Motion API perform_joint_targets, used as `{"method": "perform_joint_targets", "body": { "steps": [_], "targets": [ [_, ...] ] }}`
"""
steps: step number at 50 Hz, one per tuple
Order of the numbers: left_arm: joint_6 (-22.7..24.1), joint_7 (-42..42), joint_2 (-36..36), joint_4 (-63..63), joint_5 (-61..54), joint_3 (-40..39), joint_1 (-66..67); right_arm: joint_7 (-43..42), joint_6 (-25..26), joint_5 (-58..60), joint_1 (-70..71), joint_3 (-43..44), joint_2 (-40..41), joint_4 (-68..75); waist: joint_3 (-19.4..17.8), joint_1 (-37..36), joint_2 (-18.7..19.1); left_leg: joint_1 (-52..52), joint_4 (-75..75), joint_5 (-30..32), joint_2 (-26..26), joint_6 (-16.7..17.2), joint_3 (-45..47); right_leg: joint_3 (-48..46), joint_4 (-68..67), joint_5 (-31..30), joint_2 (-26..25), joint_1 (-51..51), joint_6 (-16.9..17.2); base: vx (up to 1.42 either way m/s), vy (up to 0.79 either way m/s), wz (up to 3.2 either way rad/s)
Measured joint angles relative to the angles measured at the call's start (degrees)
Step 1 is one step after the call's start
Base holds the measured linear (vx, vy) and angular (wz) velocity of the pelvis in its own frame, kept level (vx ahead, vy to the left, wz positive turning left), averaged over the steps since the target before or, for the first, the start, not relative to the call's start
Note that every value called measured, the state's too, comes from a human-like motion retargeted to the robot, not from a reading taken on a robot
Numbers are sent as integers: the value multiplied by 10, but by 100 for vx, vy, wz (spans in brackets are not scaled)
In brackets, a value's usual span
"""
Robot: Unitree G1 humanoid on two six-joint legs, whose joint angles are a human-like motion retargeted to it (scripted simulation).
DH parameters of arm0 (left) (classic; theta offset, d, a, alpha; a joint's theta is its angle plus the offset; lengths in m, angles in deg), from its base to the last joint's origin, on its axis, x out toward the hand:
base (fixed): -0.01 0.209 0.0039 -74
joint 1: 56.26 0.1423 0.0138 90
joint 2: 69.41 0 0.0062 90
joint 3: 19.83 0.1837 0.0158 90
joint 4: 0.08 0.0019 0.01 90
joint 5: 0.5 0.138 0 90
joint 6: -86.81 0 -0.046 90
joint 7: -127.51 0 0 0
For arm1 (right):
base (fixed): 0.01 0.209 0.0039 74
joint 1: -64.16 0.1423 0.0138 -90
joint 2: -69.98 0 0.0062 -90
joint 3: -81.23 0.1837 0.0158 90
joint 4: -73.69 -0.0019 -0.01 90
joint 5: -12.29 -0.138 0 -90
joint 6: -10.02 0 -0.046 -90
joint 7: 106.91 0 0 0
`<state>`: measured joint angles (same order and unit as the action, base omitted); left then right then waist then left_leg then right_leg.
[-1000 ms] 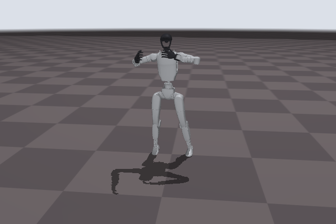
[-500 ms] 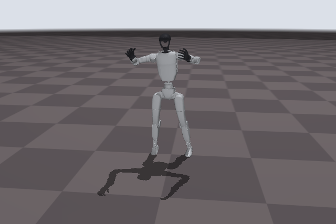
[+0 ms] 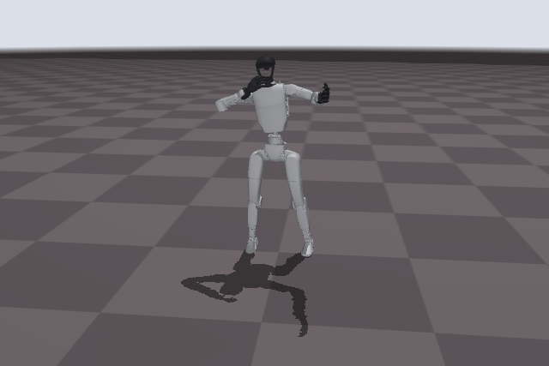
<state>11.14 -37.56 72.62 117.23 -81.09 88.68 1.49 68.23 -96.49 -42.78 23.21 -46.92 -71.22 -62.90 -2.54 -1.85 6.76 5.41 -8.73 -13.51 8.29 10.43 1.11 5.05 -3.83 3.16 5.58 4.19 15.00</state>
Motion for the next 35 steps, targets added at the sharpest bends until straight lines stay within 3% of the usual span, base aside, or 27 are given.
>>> {"method": "perform_joint_targets", "body": {
  "steps": [5, 12, 15, 18, 21, 25, 31, 35],
  "targets": [
    [15, -43, 25, -117, 7, 2, 16, -110, 4, 92, -77, 134, -78, 238, 1, -4, 3, 3, 3, -1, 6, 6, -2, -4, -3, 1, -6, 1, 0, 0, 0, 0],
    [25, -156, 50, -530, -16, 198, -82, -264, 116, 185, -106, 195, -89, 630, 9, -30, -16, 7, 14, -2, 10, 11, -2, -5, -4, 0, -11, 0, 0, 0, 0, 0],
    [18, -227, 30, -686, -16, 233, -90, -255, 116, 161, -114, 209, -73, 664, 8, -26, -20, 7, 12, -5, 13, 16, -1, -4, -4, 0, -14, 0, 0, 0, 0, 0],
    [11, -271, 24, -754, 26, 182, -49, -179, 100, 150, -157, 231, -76, 590, 4, -21, -24, 5, 8, -8, 15, 22, -1, -3, -5, 1, -16, 0, 0, 0, 0, 0],
    [21, -249, 42, -708, 90, 66, 32, -101, 90, 181, -204, 251, -100, 442, -1, -18, -24, 6, 5, -10, 15, 22, 0, -2, -7, 3, -15, 0, 0, 0, 0, 0],
    [26, -177, 69, -515, 151, -35, 93, -50, 69, 222, -178, 214, -119, 213, -5, -23, -21, 10, 1, -12, 13, 17, 4, 3, -7, 6, -13, 4, 0, 0, 0, 0],
    [-10, -17, 17, -130, 123, -49, 50, -1, 52, 160, 46, -9, -11, -33, -9, -12, -17, 17, 0, -6, -2, -1, 7, 9, -8, 10, 3, 9, 0, 0, 0, 0],
    [-32, 80, -32, -14, 8, -65, 34, -14, 52, 127, 94, -54, 38, -50, -11, -3, -14, 21, 3, 0, -11, -13, 7, 10, -8, 10, 12, 11, 0, 0, 0, 0]
  ]
}}
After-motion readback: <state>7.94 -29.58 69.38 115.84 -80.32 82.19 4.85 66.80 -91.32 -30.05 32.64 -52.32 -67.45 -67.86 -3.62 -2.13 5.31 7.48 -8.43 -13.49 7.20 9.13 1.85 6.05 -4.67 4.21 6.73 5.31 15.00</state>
